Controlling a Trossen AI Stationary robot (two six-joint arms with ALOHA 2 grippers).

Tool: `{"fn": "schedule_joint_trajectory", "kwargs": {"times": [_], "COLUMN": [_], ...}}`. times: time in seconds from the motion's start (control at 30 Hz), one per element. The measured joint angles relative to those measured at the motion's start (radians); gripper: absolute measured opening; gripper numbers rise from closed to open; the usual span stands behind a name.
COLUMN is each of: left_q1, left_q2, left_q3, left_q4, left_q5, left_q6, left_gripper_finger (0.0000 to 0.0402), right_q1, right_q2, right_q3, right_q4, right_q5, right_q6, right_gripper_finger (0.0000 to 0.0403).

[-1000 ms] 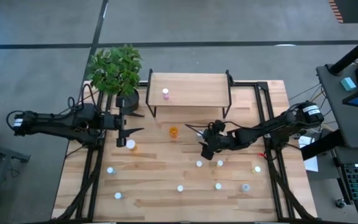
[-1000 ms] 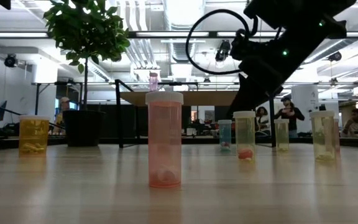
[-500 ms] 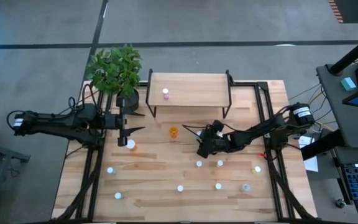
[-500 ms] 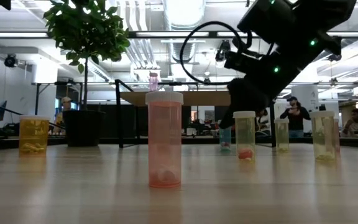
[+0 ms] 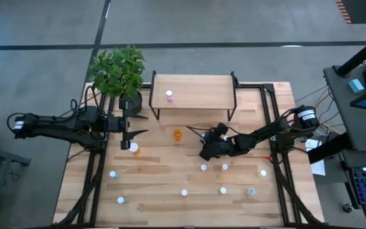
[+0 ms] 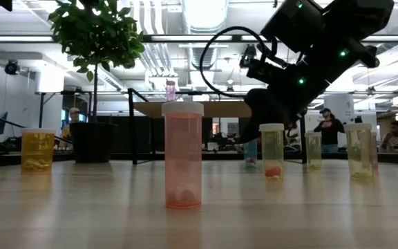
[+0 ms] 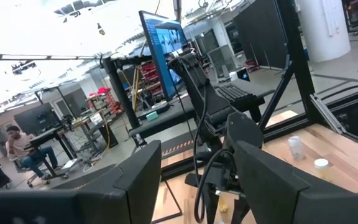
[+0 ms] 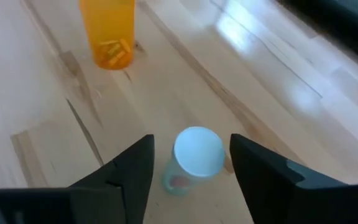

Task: Pick and place medicine bottles onto shelf by color
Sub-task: Put the blue pill bottle on the shelf

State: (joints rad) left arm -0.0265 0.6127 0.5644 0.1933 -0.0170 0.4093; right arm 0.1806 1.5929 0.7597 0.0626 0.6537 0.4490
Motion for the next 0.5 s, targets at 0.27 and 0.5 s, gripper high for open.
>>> {"fn": "schedule_joint_trajectory", "kwargs": {"times": [0.27, 0.5], "left_q1": [0.000, 0.000], "left_q2": [0.001, 0.002], "left_q3": [0.000, 0.000], "left_q4": [0.000, 0.000], "left_q5": [0.000, 0.000], "left_q6": [0.000, -0.001], "left_gripper_finger": [0.0190, 0.0190], "right_q1": [0.000, 0.000], "right_q2": [-0.008, -0.008], "right_q3": [0.000, 0.000], "right_q4": [-0.004, -0.004], "right_q5": [-0.006, -0.007], "right_q6": [-0.001, -0.003], "right_gripper_finger": [0.0134, 0.0104]}}
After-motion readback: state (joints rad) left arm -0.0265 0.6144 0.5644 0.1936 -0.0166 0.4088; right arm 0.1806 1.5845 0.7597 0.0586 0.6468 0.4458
